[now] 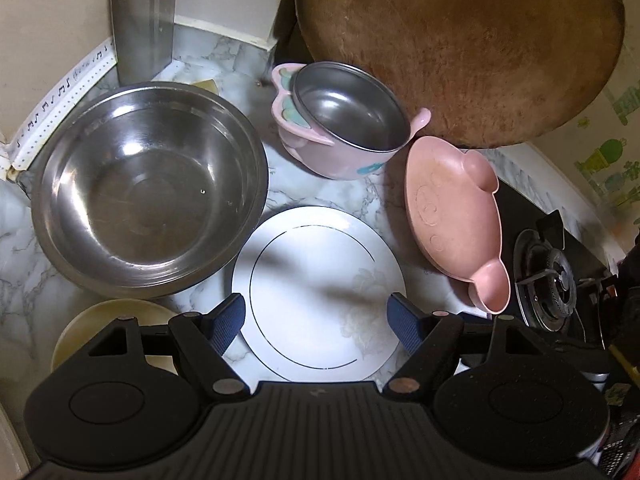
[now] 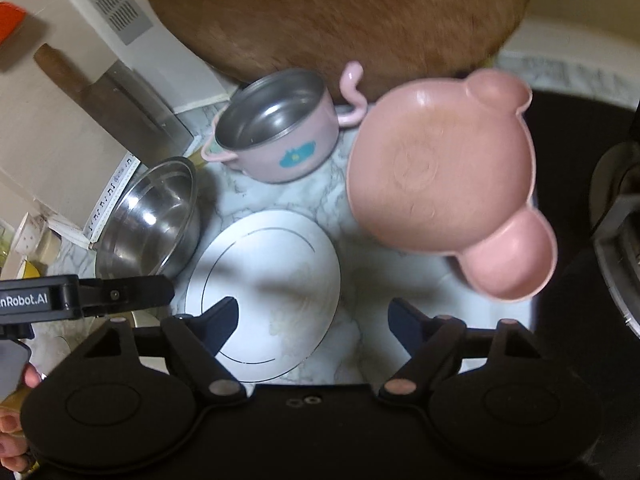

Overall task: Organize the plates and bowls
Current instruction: 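Move both grippers to the small white plate beside the pink pot, then close both grippers on the small white plate rim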

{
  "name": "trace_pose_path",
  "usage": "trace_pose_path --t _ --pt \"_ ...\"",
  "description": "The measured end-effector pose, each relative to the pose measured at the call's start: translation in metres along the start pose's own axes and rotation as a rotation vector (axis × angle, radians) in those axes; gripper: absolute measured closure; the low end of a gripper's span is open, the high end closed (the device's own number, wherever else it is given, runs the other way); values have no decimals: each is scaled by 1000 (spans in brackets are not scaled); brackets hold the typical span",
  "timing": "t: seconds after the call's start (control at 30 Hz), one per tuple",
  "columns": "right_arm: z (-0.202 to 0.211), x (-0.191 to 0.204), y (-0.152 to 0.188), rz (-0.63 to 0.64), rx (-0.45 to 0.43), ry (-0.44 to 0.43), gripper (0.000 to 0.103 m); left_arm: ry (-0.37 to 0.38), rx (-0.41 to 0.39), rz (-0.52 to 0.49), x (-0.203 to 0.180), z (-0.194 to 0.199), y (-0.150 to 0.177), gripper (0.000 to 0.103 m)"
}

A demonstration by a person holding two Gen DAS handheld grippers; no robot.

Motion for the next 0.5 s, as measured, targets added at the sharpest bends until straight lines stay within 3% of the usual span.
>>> trace_pose_path --t 0.07,0.33,0.5 --pt "-10 -1 3 -12 28 -2 27 -3 12 1 1 -5 0 34" --pt "-32 0 5 -44 92 -10 49 -18 14 -20 0 -10 -3 44" --pt "-41 3 4 -55 112 -14 56 -15 15 -26 0 -10 -4 52"
Point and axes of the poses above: each gripper's, at about its wrist camera, not at the fingertips, and z roughly against the way its jaws point, x to its left, y to its underside, the point moved 10 cm from there along -z, roughly the way its jaws point, and after that the axes turned 14 degrees about y, right-handed, at the moved point
